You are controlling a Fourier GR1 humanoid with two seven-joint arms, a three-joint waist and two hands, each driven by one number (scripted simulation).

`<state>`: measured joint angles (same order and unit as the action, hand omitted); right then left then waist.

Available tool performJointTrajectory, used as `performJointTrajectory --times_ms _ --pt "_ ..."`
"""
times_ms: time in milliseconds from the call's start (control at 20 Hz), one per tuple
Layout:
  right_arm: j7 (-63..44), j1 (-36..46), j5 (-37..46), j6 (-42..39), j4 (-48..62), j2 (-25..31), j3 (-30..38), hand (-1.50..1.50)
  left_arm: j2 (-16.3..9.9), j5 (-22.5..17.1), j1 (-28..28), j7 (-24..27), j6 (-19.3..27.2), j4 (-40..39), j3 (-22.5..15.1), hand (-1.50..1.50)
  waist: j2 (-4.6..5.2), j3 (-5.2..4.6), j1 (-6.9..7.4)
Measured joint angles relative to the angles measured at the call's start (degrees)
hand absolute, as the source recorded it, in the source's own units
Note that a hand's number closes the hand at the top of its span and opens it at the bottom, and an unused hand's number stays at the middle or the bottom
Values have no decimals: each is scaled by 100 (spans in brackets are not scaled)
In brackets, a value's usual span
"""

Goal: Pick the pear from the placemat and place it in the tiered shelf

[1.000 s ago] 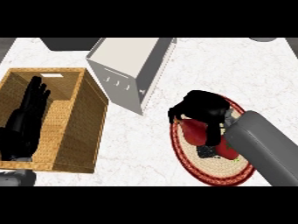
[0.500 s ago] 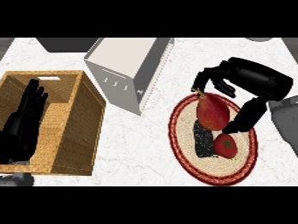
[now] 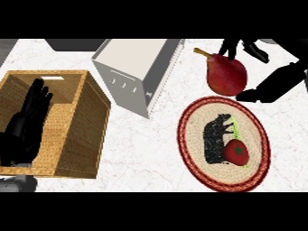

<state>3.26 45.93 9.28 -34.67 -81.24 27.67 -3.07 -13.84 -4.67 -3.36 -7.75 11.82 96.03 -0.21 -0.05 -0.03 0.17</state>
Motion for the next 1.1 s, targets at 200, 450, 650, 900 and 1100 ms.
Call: performJointTrajectory --times_ms 200,450,650,900,1100 --pt "119 496 345 317 759 -309 40 150 5 6 -150 -28 -57 -104 82 0 15 -1 46" --pt "240 926 699 757 1557 -767 59 150 36 43 -74 -39 -126 -15 104 0 21 1 79" --pt "609 1342 1042 1269 2495 -1132 57 150 151 166 -206 -79 -58 -96 23 0 42 0 118" --pt "1179 1760 1311 1798 3520 -1439 169 150 234 234 -216 -67 -56 -73 -11 0 31 7 127" --pt "1544 2034 1430 2208 4195 -1682 298 150 206 220 -312 -102 -109 -85 58 0 19 15 128"
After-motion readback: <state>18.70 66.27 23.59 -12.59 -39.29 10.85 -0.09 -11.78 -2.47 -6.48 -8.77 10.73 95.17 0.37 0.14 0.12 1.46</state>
